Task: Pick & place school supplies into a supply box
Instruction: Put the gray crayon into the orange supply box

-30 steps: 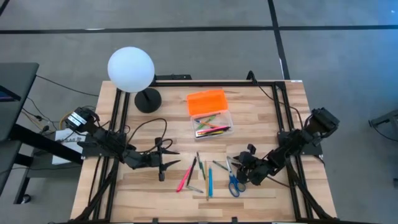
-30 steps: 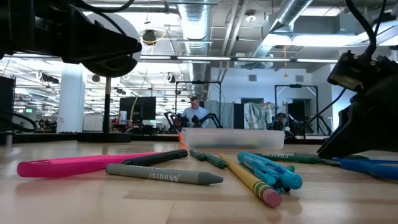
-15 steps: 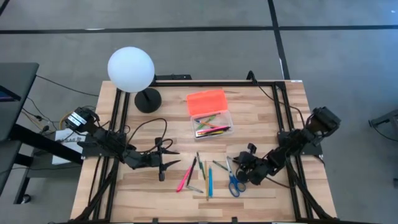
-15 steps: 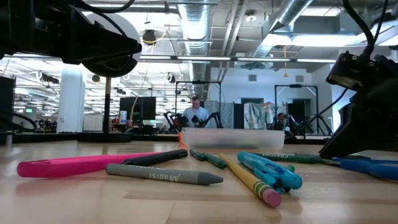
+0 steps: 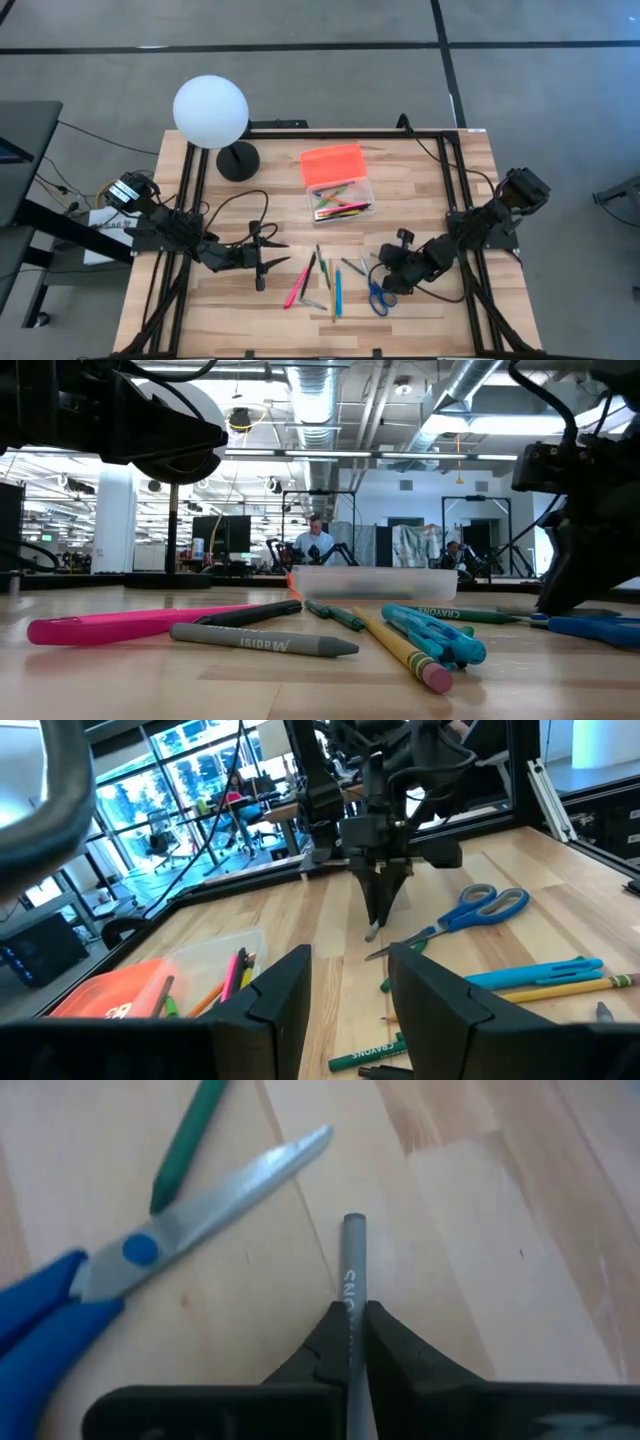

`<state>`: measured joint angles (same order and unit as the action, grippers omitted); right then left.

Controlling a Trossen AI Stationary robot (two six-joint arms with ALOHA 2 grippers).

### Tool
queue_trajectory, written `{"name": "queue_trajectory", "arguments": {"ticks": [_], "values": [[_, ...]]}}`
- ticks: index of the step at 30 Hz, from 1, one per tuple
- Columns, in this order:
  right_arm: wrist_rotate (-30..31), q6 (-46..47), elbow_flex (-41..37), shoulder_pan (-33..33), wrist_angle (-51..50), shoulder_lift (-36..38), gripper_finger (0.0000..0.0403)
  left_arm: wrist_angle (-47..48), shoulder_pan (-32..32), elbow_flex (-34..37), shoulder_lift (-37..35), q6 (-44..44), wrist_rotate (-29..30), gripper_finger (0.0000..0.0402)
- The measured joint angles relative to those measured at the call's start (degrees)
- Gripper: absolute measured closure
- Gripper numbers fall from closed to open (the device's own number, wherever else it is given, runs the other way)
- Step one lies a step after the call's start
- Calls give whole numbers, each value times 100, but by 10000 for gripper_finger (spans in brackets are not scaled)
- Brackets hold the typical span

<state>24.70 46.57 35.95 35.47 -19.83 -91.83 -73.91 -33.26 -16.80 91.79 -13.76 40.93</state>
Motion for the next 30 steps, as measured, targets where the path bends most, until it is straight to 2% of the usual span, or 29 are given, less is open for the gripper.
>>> {"name": "queue_trajectory", "arguments": {"ticks": [6,13,24,30], "values": [[-510,-273,368,-229,-688,29,396,2,0,0,2,0,2,271],[-1186,-369,510,-479,-1004,42,398,2,0,0,2,0,2,271],[-1276,-453,513,-532,-1038,44,398,3,0,0,2,0,2,271],[-1443,-304,511,-573,-1028,42,363,5,0,0,2,0,3,271]]}}
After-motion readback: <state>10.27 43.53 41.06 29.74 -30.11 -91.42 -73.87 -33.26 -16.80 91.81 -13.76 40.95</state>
